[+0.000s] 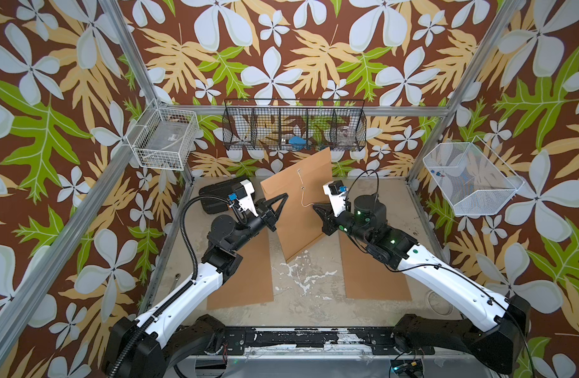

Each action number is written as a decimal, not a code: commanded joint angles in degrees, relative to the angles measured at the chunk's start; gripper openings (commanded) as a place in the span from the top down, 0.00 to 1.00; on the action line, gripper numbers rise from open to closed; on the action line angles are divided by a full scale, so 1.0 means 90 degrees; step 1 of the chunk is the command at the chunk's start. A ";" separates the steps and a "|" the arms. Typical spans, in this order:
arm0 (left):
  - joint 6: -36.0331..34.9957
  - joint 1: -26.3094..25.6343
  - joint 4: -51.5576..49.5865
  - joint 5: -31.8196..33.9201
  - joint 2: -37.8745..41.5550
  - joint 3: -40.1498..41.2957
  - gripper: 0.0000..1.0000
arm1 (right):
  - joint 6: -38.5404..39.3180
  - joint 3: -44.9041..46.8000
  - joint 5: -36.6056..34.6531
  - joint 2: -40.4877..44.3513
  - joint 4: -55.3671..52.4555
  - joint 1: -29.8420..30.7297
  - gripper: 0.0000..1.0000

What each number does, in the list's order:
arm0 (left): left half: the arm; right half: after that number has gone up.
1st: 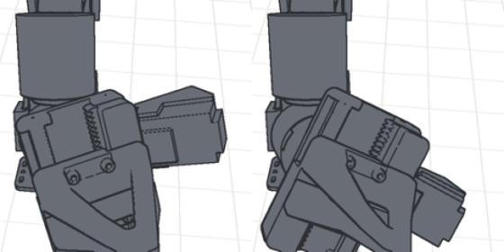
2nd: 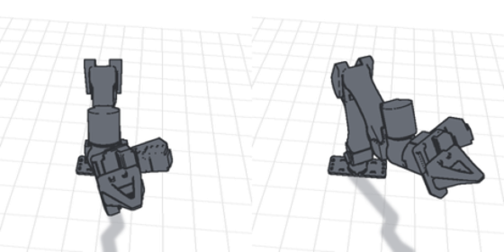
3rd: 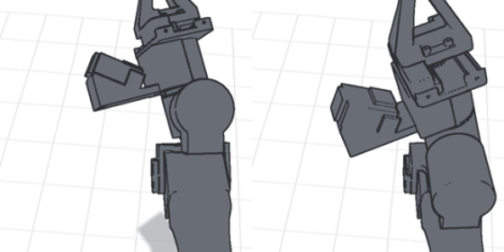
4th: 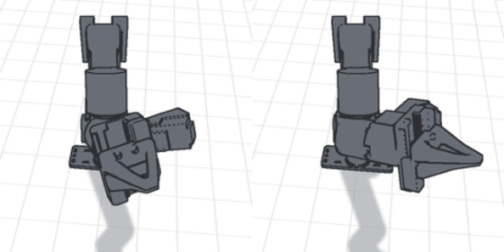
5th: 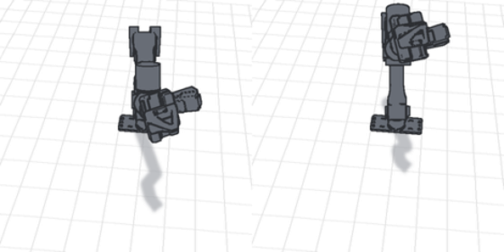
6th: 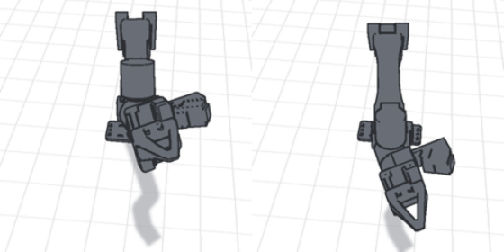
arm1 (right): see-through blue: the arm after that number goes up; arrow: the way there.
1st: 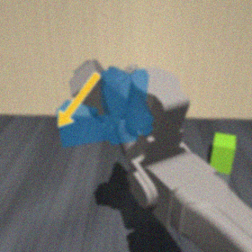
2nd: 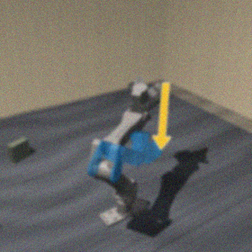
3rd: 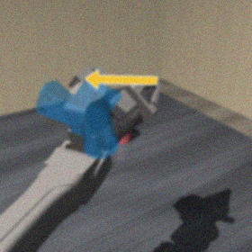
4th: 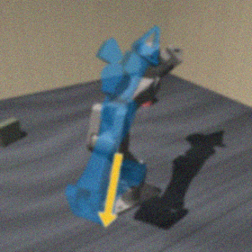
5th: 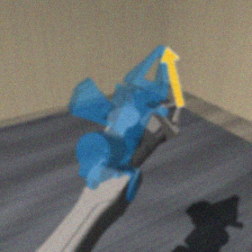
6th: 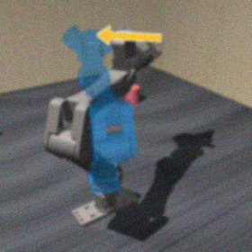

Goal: Open the file bag

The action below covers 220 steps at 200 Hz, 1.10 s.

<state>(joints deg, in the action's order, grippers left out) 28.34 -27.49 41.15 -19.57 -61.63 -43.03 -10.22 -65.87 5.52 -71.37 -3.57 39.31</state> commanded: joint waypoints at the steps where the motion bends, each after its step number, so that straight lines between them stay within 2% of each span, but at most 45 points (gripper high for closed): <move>1: -0.0129 0.0007 0.0119 -0.0069 0.0089 0.0071 1.00 | 0.0126 -0.0220 -0.0305 0.0007 -0.0169 -0.0127 1.00; 65: -0.0141 0.0007 0.0096 -0.0330 0.0168 0.0277 1.00 | 0.0488 -0.0935 -0.0439 -0.0119 -0.0515 -0.0286 1.00; 178: -0.0073 0.0007 0.0234 -0.0496 -0.0134 0.0512 1.00 | 0.0510 -0.1609 0.0531 -0.0326 -0.0530 -0.0284 1.00; 220: 0.0025 0.0007 0.0369 -0.0488 -0.0174 0.0600 1.00 | 0.0578 -0.1754 0.0568 -0.0390 -0.0588 -0.0218 1.00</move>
<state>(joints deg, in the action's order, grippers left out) 28.40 -27.49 41.80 -23.59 -63.11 -37.78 -5.52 -80.93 9.93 -74.78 -9.67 37.19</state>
